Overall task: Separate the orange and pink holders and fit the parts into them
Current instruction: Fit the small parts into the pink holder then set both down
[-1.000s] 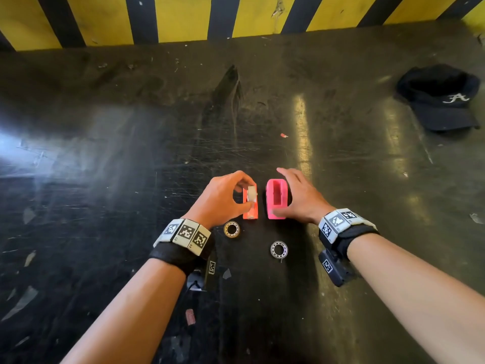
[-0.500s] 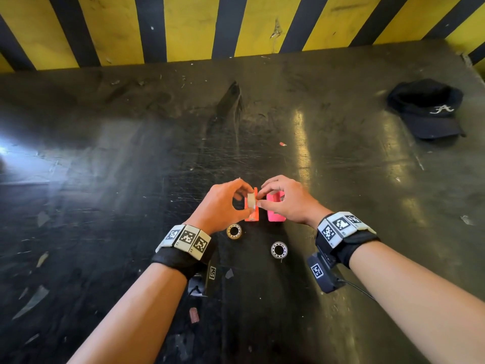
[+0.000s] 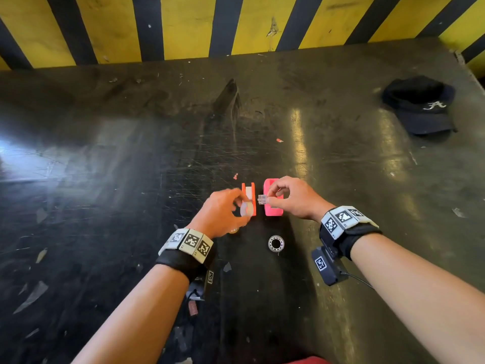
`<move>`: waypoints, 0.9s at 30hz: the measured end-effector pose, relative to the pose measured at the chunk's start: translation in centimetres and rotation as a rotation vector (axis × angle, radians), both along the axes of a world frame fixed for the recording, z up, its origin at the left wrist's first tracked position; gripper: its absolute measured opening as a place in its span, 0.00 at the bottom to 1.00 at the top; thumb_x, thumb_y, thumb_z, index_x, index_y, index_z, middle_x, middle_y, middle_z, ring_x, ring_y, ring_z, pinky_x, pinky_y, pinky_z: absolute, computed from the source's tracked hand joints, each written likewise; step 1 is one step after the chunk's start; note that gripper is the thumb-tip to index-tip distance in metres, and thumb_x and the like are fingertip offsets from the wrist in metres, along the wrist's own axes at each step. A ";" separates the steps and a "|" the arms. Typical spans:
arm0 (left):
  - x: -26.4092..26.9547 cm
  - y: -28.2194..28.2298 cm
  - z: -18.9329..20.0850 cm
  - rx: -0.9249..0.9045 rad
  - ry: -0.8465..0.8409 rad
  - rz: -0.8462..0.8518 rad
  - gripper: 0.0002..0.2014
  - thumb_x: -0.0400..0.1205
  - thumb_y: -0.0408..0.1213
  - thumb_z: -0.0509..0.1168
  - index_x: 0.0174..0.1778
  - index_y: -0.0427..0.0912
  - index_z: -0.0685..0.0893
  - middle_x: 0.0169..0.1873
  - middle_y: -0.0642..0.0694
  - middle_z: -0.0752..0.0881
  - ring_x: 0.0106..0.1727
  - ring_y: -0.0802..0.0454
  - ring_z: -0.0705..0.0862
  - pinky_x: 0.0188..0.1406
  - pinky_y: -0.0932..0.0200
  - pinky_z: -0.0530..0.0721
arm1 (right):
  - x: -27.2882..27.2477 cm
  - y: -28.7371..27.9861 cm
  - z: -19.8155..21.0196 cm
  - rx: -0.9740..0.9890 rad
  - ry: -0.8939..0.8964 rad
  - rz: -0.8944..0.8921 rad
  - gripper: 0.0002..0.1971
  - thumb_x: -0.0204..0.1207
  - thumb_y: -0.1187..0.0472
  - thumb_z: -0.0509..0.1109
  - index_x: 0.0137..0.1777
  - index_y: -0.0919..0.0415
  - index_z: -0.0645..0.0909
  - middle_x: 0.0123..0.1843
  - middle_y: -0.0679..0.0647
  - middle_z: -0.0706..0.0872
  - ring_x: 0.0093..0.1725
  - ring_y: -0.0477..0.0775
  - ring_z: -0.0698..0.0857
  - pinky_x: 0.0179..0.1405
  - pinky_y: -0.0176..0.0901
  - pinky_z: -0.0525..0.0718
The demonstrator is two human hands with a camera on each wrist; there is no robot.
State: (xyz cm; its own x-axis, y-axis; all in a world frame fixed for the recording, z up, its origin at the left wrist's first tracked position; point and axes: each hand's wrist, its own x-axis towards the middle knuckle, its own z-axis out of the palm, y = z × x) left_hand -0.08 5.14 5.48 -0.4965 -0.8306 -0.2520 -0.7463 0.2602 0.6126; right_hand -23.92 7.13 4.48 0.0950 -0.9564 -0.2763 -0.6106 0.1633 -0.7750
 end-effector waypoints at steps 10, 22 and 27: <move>-2.0 6.3 -5.7 -0.080 -0.443 -0.126 0.25 0.77 0.52 0.75 0.69 0.51 0.81 0.65 0.47 0.84 0.70 0.44 0.81 0.64 0.45 0.85 | -1.8 2.5 -1.8 0.108 0.029 -0.014 0.08 0.73 0.51 0.83 0.44 0.53 0.91 0.53 0.49 0.90 0.53 0.50 0.90 0.58 0.48 0.88; -7.3 5.4 -5.6 -0.073 -0.328 -0.459 0.24 0.83 0.43 0.72 0.76 0.54 0.79 0.69 0.46 0.83 0.69 0.44 0.80 0.69 0.45 0.81 | -3.3 3.5 -2.1 0.143 0.032 -0.022 0.07 0.77 0.52 0.81 0.48 0.54 0.91 0.53 0.46 0.89 0.53 0.45 0.88 0.45 0.34 0.81; -4.6 3.7 -4.7 0.069 0.057 -0.091 0.23 0.76 0.41 0.79 0.67 0.51 0.84 0.58 0.55 0.90 0.56 0.59 0.88 0.61 0.61 0.87 | -4.2 3.5 -1.9 0.142 0.000 -0.059 0.07 0.77 0.54 0.81 0.49 0.55 0.92 0.51 0.48 0.91 0.52 0.47 0.90 0.47 0.36 0.85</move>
